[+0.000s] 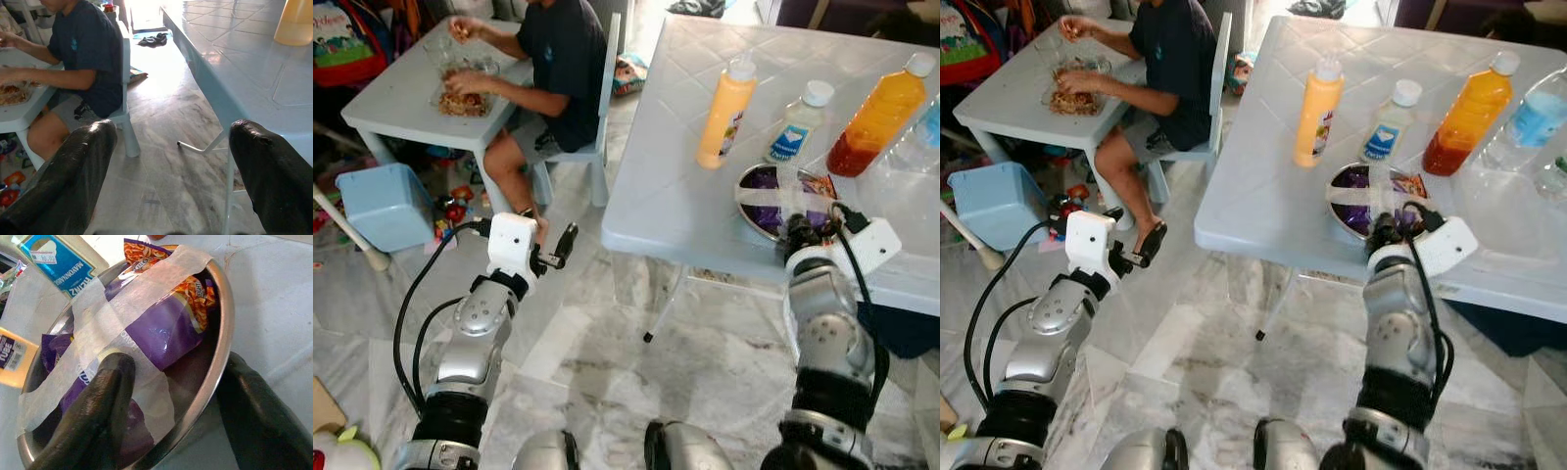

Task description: Restocking fridge

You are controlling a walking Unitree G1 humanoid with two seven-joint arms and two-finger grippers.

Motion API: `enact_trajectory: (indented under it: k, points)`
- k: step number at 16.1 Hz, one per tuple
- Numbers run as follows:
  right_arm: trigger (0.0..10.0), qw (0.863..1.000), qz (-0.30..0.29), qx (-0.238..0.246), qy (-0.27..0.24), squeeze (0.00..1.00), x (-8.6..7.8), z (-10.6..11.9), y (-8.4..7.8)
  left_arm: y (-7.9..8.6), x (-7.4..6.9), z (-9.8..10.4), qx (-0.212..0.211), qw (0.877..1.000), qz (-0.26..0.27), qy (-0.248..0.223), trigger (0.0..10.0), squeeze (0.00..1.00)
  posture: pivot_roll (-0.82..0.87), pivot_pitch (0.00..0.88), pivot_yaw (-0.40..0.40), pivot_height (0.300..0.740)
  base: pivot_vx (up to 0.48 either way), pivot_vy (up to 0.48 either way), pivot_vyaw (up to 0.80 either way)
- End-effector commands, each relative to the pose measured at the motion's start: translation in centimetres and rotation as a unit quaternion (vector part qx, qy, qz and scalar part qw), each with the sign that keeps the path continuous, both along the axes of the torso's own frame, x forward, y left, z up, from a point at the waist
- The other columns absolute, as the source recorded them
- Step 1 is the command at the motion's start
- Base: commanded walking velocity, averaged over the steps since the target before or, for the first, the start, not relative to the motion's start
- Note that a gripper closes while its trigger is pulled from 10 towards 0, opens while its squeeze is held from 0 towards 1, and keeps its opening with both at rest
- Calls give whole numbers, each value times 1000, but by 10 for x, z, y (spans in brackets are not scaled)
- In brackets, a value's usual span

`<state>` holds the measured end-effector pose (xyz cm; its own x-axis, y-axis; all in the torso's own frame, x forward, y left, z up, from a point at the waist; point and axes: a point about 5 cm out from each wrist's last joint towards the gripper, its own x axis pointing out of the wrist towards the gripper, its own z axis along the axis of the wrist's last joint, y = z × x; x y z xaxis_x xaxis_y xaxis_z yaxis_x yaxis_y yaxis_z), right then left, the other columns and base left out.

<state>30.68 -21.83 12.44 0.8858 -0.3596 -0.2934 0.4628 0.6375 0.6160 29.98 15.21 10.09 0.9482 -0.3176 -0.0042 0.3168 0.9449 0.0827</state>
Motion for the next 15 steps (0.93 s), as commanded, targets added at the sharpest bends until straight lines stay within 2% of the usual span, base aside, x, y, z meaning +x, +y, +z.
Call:
enact_trajectory:
  k: [1,2,3,5,7,8,15]
  points:
    - [3255,1000,-1,5,9,0,1,-2,-1,1,1,4,8,1000,-1,-5,10000,0,-80,101,5,740,0,0,0]
    - [4314,1000,-2,7,12,0,3,-2,-1,1,1,4,8,1000,-1,-6,10000,0,-80,101,5,740,0,0,0]
    - [4039,1000,-5,12,13,0,2,-3,-2,1,1,4,8,1000,-1,-6,10000,0,-79,101,6,740,0,0,0]
    - [0,1000,-9,21,19,0,2,-5,-3,1,1,4,8,1000,-2,-6,10000,0,-79,101,6,740,0,0,0]
    - [353,999,-12,29,22,0,2,-7,-3,1,1,4,9,1000,-2,-7,10000,0,-80,101,6,740,0,0,0]
    - [0,999,-15,39,24,0,2,-7,-4,1,1,4,9,1000,-3,-7,10000,0,-80,101,7,740,0,0,0]
    - [0,998,-20,51,22,0,4,-6,-7,0,1,4,9,1000,-3,-7,10000,0,-79,101,5,740,0,0,0]
